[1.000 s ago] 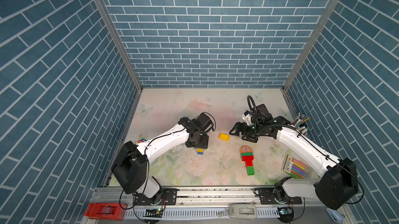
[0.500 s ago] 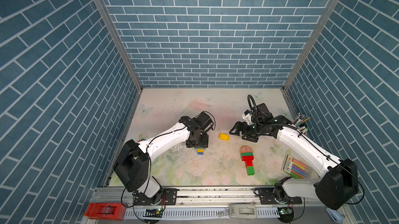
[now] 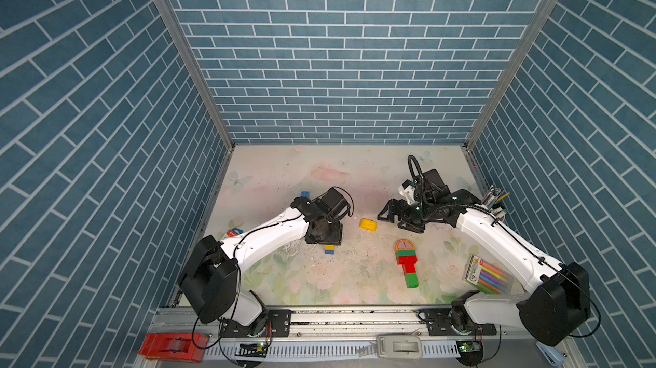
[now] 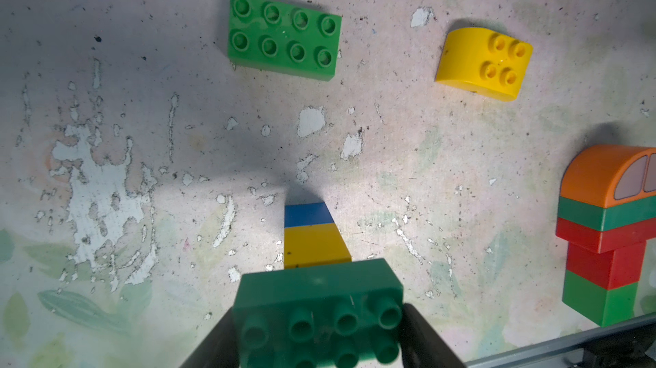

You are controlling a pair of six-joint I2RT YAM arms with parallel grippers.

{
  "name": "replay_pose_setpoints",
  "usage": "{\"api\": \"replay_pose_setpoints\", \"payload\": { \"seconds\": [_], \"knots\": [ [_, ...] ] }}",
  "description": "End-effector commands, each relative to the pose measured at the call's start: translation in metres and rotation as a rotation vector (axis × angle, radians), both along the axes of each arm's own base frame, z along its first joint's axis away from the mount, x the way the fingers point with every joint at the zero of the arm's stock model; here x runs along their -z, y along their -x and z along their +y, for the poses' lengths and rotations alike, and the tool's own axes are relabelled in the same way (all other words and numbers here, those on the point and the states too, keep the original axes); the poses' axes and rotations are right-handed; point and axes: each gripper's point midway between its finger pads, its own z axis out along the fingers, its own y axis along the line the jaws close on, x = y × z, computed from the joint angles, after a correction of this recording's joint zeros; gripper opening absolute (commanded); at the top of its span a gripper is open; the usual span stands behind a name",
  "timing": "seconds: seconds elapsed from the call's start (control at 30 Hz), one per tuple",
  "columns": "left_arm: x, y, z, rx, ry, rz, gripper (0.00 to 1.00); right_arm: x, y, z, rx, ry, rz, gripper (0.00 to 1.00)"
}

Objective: Assemble an ice cream with lego
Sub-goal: Assemble the lego brick with the lego brick.

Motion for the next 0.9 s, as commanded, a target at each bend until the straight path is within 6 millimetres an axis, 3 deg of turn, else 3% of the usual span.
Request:
{"api": "replay_pose_setpoints", "payload": {
  "seconds": [0.0,0.27,0.6,0.87],
  "knots": [
    [0.031,0.026,0.033,-0.015,-0.158,0.104,0.02,-0.006,0.0,-0.002,0.001,0.013,-0.013,0.92],
    [0.032,0.028,0.029,0.03,-0.139,0.081,0.01,-0.005,0.001,-0.003,0.002,0.018,-0.006,0.92],
    [0.027,0.042,0.015,0.041,-0.098,0.203,0.0,-0.004,0.001,-0.004,0.005,0.026,0.0,0.92],
    [0.035,0.043,0.022,0.009,-0.127,0.226,0.0,-0.004,0.002,-0.005,0.006,0.029,0.0,0.92]
  ]
}}
